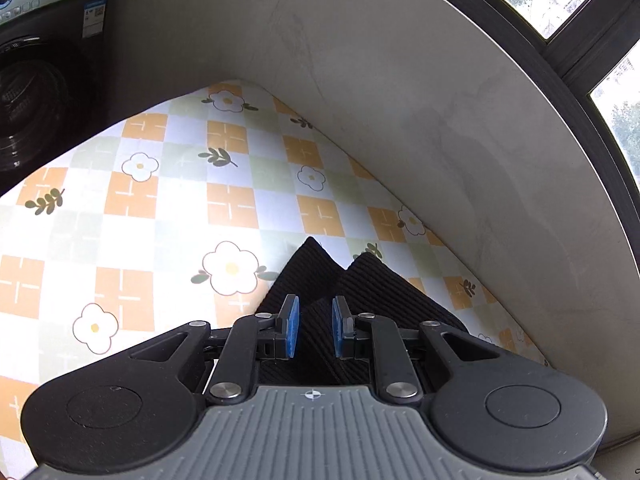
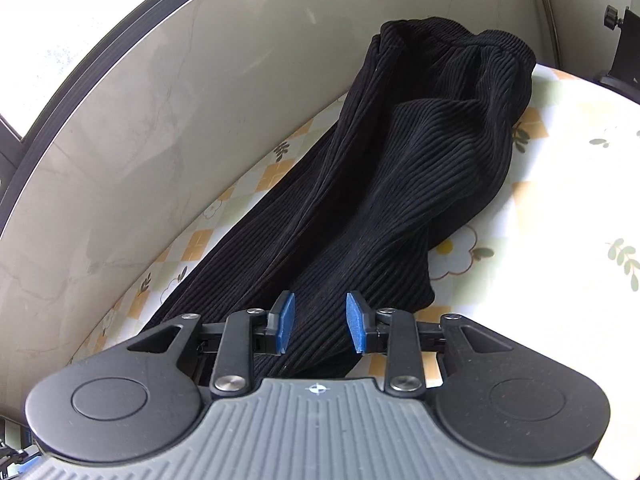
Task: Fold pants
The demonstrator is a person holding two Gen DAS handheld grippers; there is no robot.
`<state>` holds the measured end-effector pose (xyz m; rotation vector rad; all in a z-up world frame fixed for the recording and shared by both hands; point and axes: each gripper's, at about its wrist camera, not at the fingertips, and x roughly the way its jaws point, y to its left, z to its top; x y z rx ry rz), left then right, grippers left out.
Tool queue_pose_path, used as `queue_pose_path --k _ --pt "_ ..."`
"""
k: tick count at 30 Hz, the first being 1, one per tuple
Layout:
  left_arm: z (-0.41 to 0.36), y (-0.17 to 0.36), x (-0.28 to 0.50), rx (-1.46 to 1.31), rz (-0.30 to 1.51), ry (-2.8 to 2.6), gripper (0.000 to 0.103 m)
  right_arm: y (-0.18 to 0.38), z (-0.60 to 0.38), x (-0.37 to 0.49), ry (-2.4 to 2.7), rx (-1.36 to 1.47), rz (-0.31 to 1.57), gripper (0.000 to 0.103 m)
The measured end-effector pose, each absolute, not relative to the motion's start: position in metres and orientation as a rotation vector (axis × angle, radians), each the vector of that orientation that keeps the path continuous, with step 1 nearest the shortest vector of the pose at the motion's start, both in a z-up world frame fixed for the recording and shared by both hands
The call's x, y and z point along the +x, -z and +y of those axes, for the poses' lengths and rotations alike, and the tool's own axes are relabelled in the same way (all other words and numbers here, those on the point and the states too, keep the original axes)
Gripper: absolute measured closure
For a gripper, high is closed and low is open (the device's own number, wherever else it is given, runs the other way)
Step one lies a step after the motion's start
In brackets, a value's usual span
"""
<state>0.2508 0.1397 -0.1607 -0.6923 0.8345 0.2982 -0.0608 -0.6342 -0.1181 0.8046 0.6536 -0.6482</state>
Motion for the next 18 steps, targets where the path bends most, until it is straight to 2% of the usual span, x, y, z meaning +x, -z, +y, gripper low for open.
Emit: queue_pose_path --k 8,18 --pt "0.120 0.215 0.247 -0.782 0.943 -0.237 0.085 0.138 -0.616 -0.055 0.582 0.848 0.743 0.070" --pt "0.130 0.222 0.242 -0.766 0.947 -0.221 0.085 0.165 -0.628 -0.038 0.572 1.045 0.712 0.071"
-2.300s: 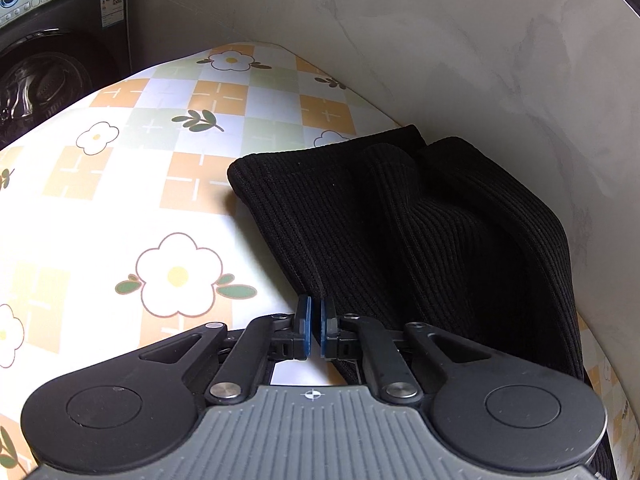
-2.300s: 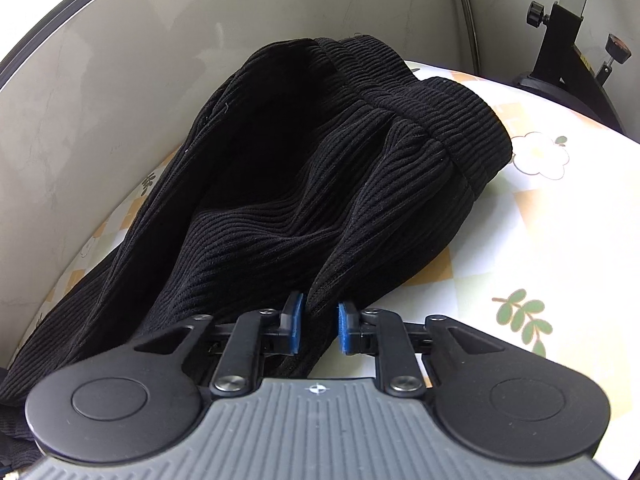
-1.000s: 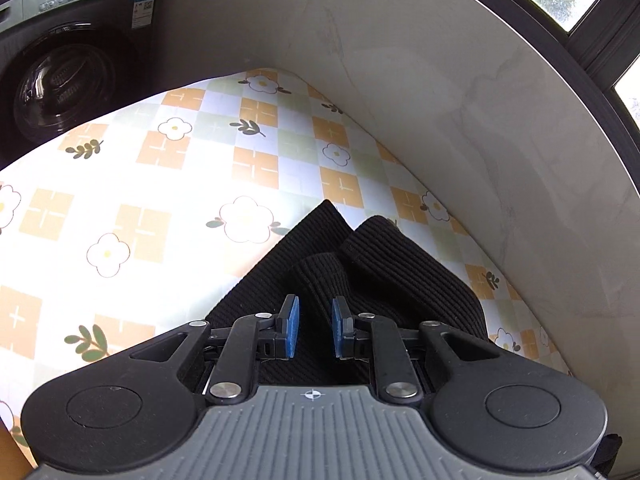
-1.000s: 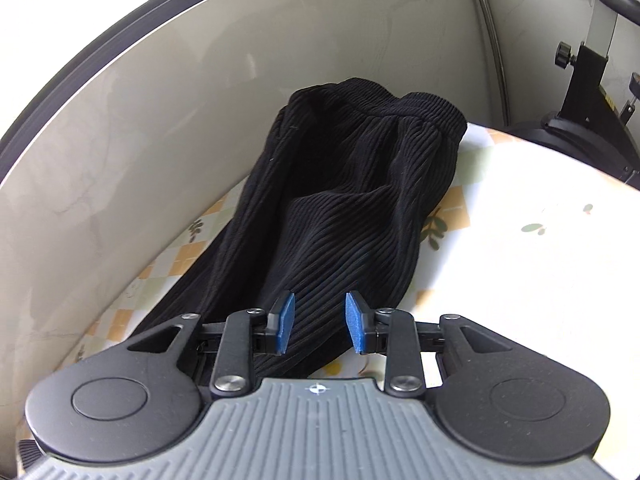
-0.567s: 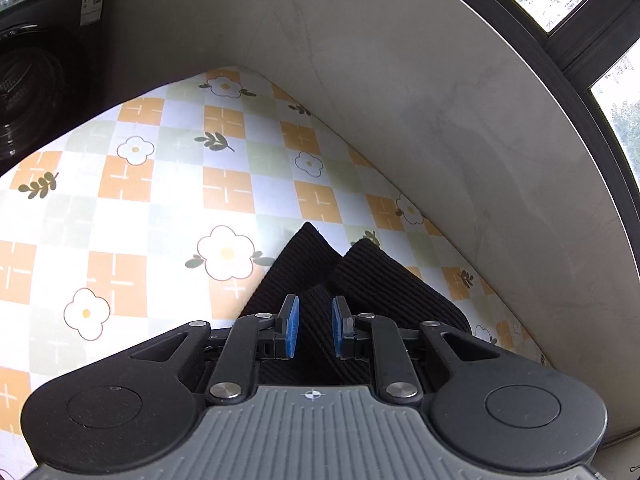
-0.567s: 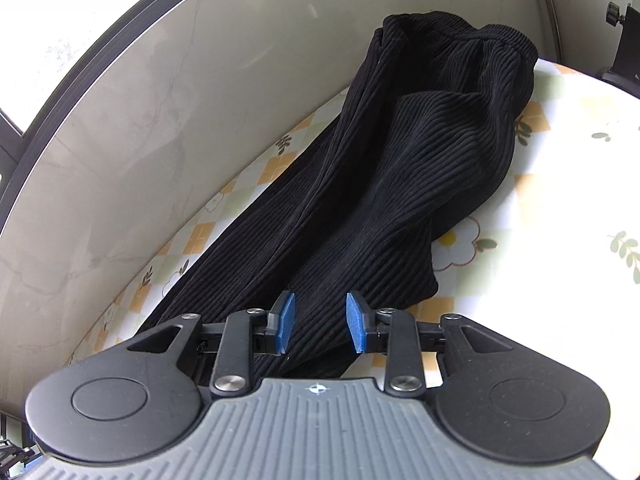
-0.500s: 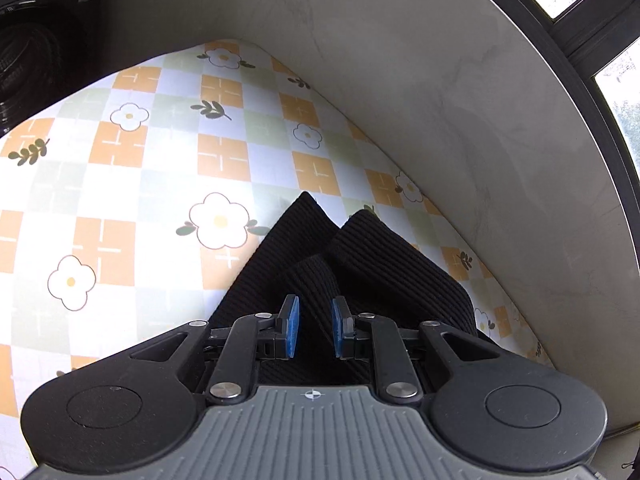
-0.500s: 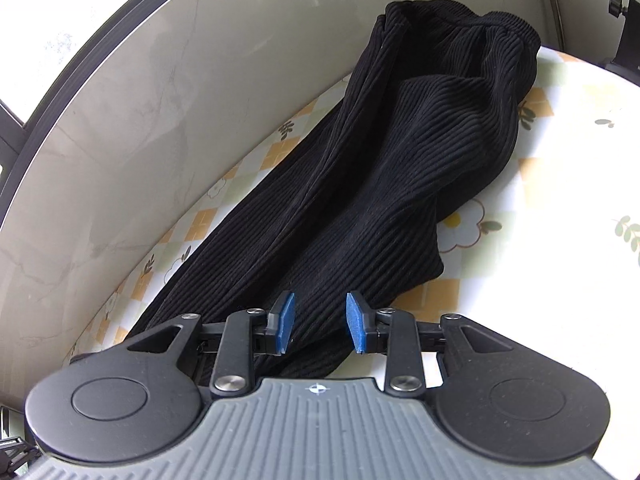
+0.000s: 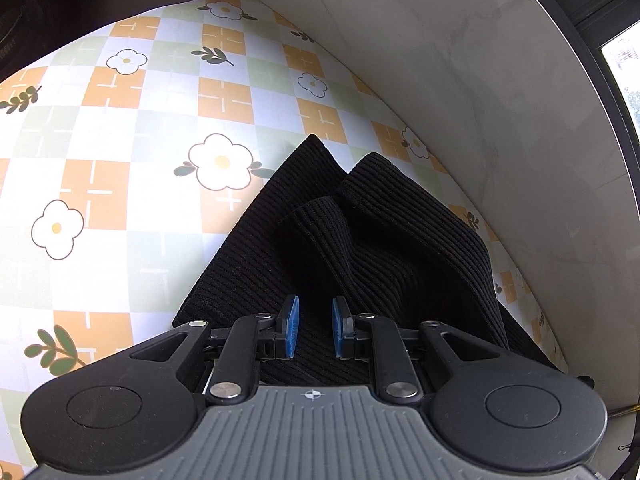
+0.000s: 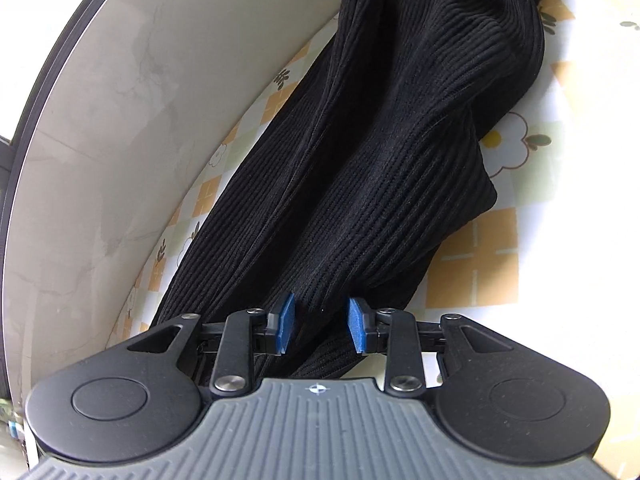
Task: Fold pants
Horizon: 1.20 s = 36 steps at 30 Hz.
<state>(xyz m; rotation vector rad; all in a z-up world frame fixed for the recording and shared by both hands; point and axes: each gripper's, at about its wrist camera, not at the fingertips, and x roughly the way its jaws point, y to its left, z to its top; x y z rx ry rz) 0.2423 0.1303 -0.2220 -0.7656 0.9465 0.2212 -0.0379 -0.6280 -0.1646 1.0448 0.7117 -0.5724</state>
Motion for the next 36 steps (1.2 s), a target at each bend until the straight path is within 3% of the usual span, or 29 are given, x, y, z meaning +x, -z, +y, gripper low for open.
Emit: queue_pose_path --k 2,3,9,12,15,33,34,35,36 --pt "0.131 0.219 0.240 -0.767 0.944 -0.218 0.085 0.162 -0.631 -0.037 0.571 1.084 0.667 0.079" --pt "0.132 0.218 0.240 -0.768 0.943 -0.217 0.085 0.158 -0.631 -0.036 0.561 1.081 0.636 0.090" --pt "0.132 0.221 0.242 -0.792 0.951 -0.201 0.084 0.153 -0.634 -0.024 0.558 1.048 0.651 0.085" --pt "0.131 0.227 0.245 -0.825 0.969 -0.186 0.076 0.160 -0.633 -0.016 0.580 1.043 0.706 0.082" --pt "0.133 0.234 0.248 -0.867 0.965 -0.191 0.075 0.157 -0.635 -0.016 0.609 1.035 0.694 0.096" --pt "0.139 0.259 0.295 -0.969 0.924 -0.281 0.074 0.129 -0.642 -0.008 0.610 0.928 0.612 0.096" --pt "0.139 0.260 0.297 -0.974 0.914 -0.284 0.074 0.130 -0.642 -0.008 0.609 0.930 0.617 0.096" --pt "0.139 0.258 0.299 -0.969 0.898 -0.281 0.093 0.131 -0.642 -0.008 0.607 0.928 0.620 0.096" --pt "0.138 0.254 0.302 -0.941 0.889 -0.261 0.097 0.129 -0.642 -0.010 0.602 0.924 0.623 0.096"
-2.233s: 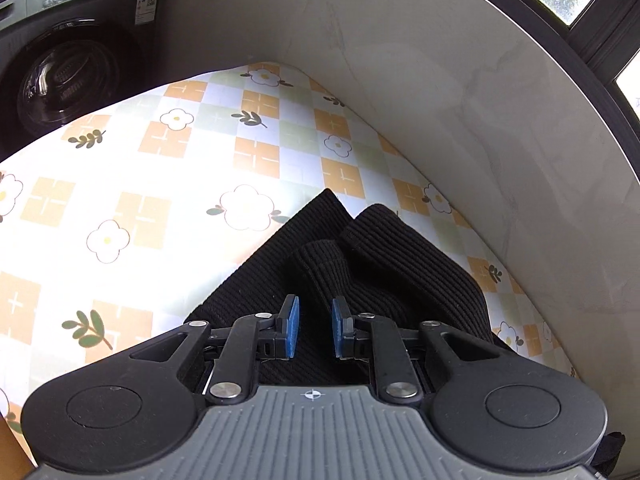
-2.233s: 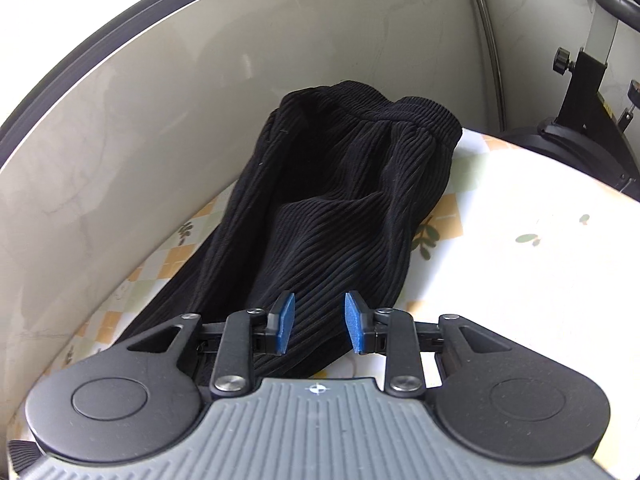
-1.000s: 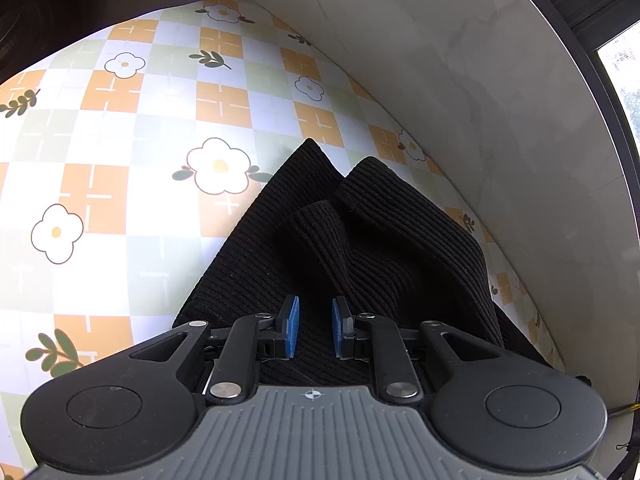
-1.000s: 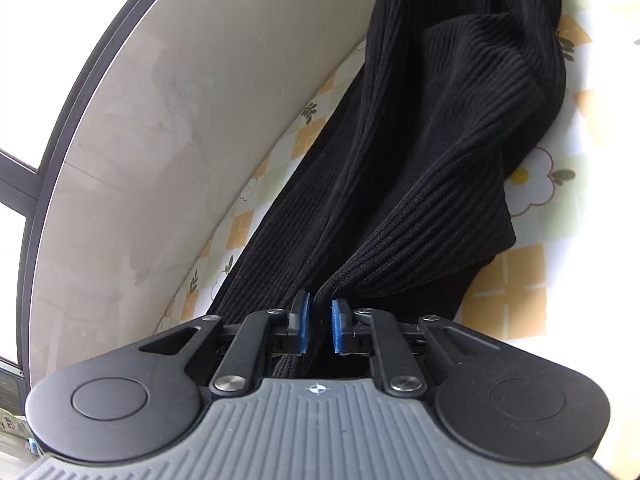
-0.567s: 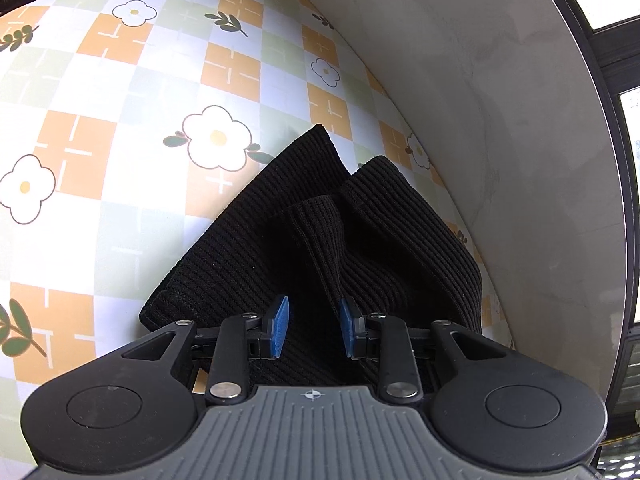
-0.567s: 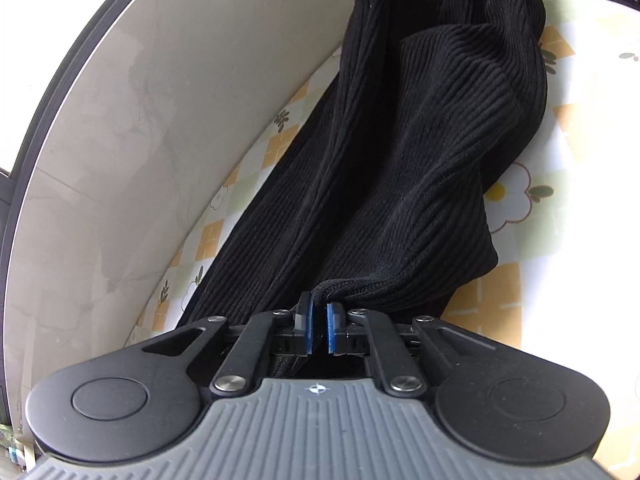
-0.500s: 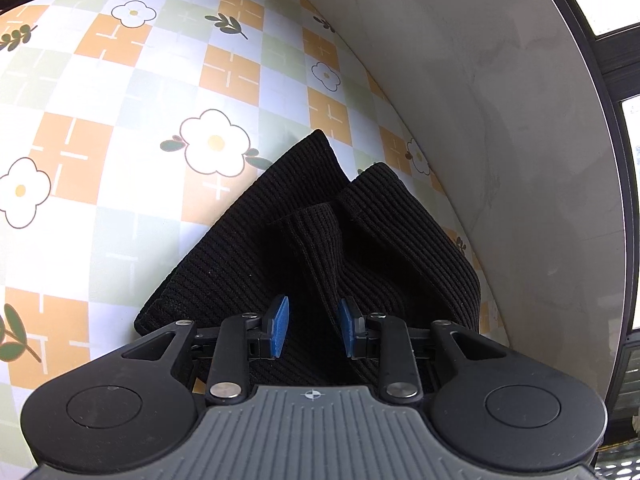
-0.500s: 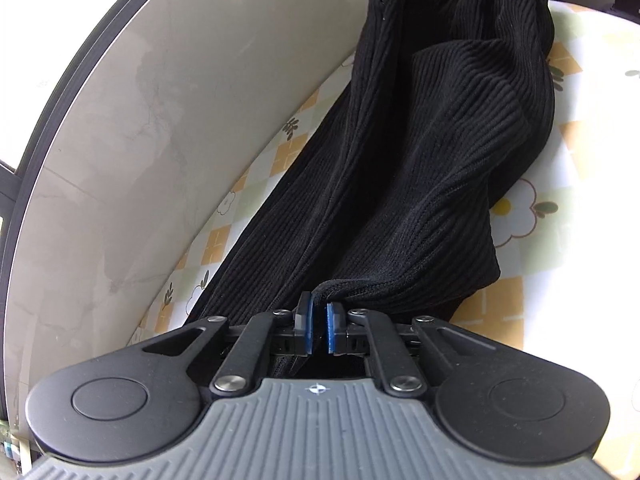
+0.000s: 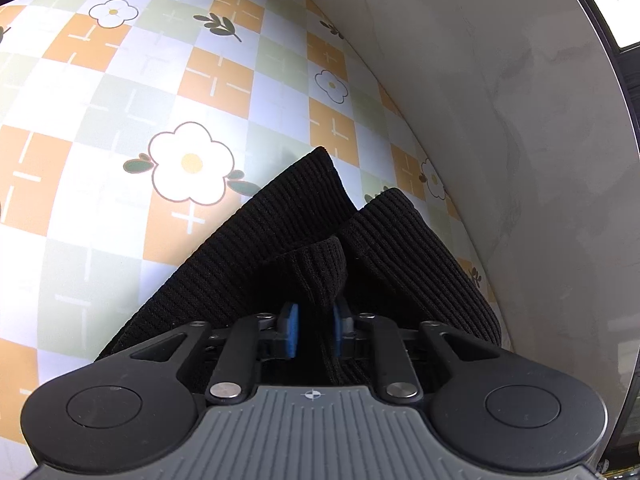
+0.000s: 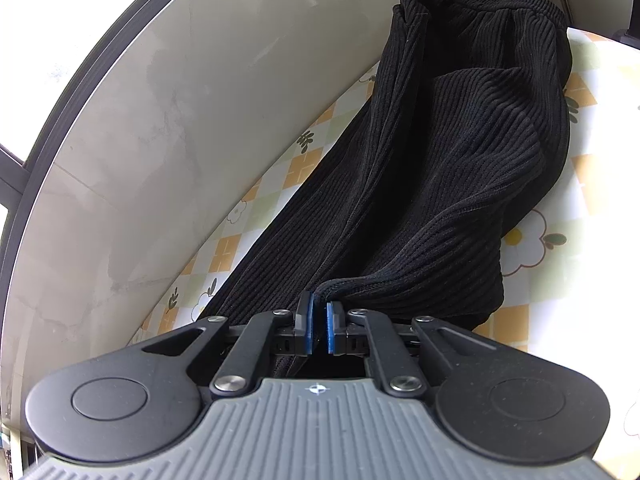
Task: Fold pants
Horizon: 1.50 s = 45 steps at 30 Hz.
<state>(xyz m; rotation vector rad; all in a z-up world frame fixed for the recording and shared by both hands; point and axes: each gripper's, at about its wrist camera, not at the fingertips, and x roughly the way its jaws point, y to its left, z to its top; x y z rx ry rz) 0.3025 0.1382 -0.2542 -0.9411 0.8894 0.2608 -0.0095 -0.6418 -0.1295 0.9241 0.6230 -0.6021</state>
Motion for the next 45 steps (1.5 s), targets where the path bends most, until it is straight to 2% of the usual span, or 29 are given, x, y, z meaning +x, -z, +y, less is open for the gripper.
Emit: queue_pose_path --k 7,9,14,18,24,30,33,37,39,41,42,43,44,45 --pt "0.136 0.153 0.276 -0.828 0.689 -0.217 0.098 0.109 -0.643 -0.020 0.529 0.939 0.602 0.096" --pt "0.130 0.139 0.261 -0.765 0.672 -0.219 0.098 0.108 -0.640 -0.026 0.507 0.921 0.640 0.096" --pt "0.127 0.191 0.232 -0.768 0.818 -0.290 0.098 0.138 -0.635 -0.039 0.558 0.913 0.785 0.096" --pt "0.132 0.233 0.221 -0.854 0.907 -0.349 0.098 0.145 -0.635 -0.042 0.572 0.915 0.794 0.097" --pt "0.131 0.218 0.236 -0.826 0.882 -0.329 0.098 0.136 -0.636 -0.034 0.561 0.899 0.767 0.097" --pt "0.134 0.165 0.242 -0.789 0.744 -0.244 0.098 0.115 -0.642 -0.034 0.517 0.916 0.648 0.097" --pt "0.139 0.176 0.237 -0.818 0.804 -0.263 0.098 0.129 -0.641 -0.033 0.533 0.898 0.726 0.097" --pt "0.134 0.220 0.223 -0.821 0.937 -0.310 0.097 0.153 -0.637 -0.038 0.572 0.908 0.814 0.097" --pt "0.134 0.233 0.218 -0.832 0.960 -0.326 0.095 0.155 -0.639 -0.041 0.576 0.916 0.821 0.096" --pt "0.134 0.237 0.218 -0.821 0.975 -0.340 0.080 0.150 -0.639 -0.040 0.580 0.889 0.839 0.088" --pt "0.135 0.235 0.218 -0.815 0.972 -0.340 0.078 0.147 -0.639 -0.039 0.590 0.872 0.846 0.078" --pt "0.137 0.229 0.217 -0.802 0.972 -0.349 0.069 0.141 -0.639 -0.039 0.602 0.849 0.847 0.075" --pt "0.139 0.223 0.217 -0.781 0.965 -0.371 0.060 0.136 -0.639 -0.039 0.606 0.830 0.841 0.075" --pt "0.141 0.218 0.217 -0.763 0.952 -0.384 0.059 0.130 -0.639 -0.040 0.606 0.810 0.836 0.075"
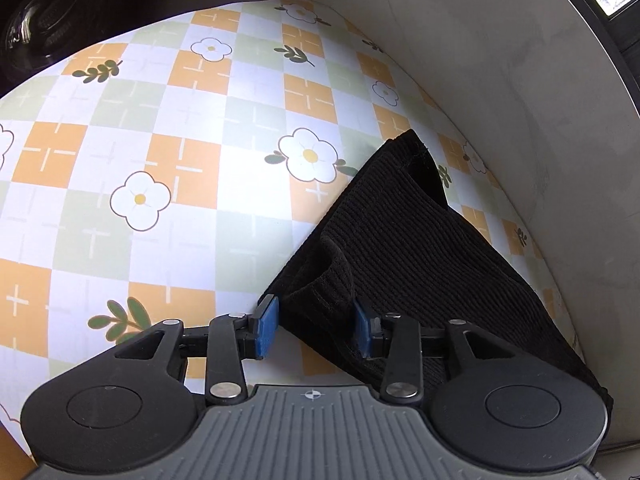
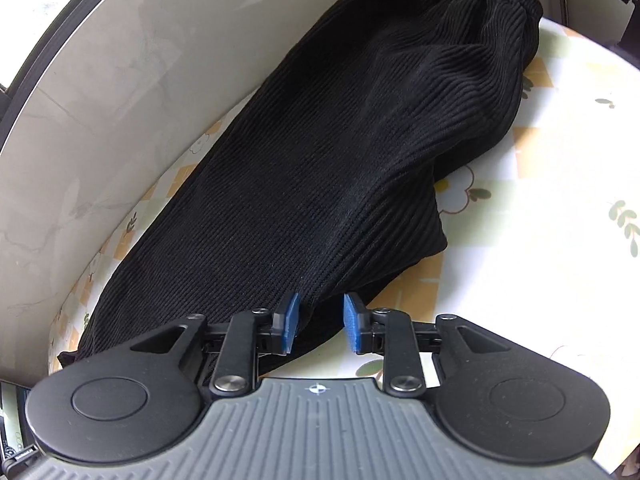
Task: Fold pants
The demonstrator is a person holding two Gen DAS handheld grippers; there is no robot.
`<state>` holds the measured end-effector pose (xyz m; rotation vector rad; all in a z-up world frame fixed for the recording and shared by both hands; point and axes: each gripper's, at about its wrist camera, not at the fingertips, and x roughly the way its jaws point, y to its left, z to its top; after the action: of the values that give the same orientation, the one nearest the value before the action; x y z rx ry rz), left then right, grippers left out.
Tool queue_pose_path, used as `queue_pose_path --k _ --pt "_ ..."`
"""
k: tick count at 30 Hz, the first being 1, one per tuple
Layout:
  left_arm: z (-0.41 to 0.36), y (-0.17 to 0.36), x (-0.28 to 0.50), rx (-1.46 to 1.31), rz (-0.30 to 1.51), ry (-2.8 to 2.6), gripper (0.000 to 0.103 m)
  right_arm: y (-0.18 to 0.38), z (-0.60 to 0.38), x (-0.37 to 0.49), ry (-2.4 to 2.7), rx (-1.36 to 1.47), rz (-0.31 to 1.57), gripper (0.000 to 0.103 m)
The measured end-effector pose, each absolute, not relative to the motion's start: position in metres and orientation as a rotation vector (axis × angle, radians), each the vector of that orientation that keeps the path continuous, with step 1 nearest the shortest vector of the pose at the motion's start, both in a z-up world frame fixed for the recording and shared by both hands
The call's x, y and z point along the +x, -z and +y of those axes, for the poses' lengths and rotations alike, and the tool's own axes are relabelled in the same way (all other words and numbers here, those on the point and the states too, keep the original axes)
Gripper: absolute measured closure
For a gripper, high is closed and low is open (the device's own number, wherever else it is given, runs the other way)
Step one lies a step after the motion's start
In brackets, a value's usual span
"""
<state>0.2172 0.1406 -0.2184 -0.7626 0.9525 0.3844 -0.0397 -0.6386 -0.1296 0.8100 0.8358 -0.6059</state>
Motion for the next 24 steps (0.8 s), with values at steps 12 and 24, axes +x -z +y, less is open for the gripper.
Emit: queue_pose_path --k 12,24 --pt "0.152 0.173 0.300 -0.493 0.852 -0.075 0.067 0.086 -0.624 0.036 0.472 0.512 0.683 0.075" --pt "0.177 0.234 0.351 -0.578 0.987 -0.096 0.072 0.129 -0.592 0.105 0.358 0.481 0.722 0.075"
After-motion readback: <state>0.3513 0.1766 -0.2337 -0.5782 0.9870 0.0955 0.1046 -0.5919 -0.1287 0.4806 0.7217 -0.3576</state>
